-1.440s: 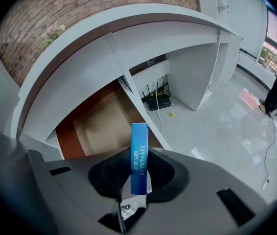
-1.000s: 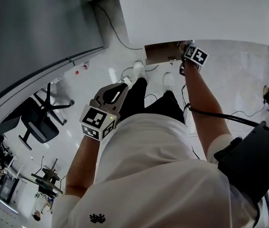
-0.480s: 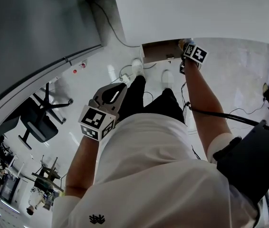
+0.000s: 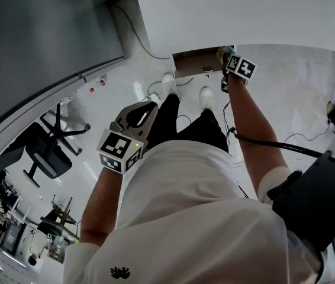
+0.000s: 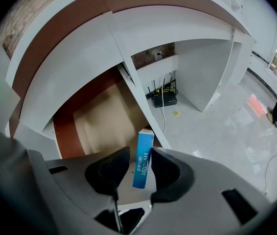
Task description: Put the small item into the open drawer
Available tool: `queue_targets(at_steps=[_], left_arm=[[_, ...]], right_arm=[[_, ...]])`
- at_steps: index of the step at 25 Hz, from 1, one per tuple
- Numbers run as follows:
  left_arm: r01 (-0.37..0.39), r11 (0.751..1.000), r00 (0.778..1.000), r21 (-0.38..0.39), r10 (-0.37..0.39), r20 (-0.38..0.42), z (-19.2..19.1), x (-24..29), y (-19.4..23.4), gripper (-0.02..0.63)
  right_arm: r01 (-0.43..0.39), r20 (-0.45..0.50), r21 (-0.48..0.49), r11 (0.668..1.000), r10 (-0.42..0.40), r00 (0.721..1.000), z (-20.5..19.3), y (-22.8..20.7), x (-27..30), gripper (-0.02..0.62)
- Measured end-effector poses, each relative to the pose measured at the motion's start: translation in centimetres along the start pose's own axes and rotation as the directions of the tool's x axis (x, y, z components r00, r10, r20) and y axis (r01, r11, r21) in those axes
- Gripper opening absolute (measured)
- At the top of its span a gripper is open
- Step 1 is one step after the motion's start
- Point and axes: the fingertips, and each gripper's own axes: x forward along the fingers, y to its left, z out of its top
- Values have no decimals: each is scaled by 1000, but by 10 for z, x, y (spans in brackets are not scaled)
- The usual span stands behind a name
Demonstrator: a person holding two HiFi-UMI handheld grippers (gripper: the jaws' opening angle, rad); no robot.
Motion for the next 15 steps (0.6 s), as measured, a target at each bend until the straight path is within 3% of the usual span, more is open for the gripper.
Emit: queue_targets(at_steps=[15], left_arm=[[36, 997, 999, 65, -38, 17, 13, 10, -56, 32]], right_arm=[[-96, -3, -38, 995, 96, 995, -4, -16, -56, 190]])
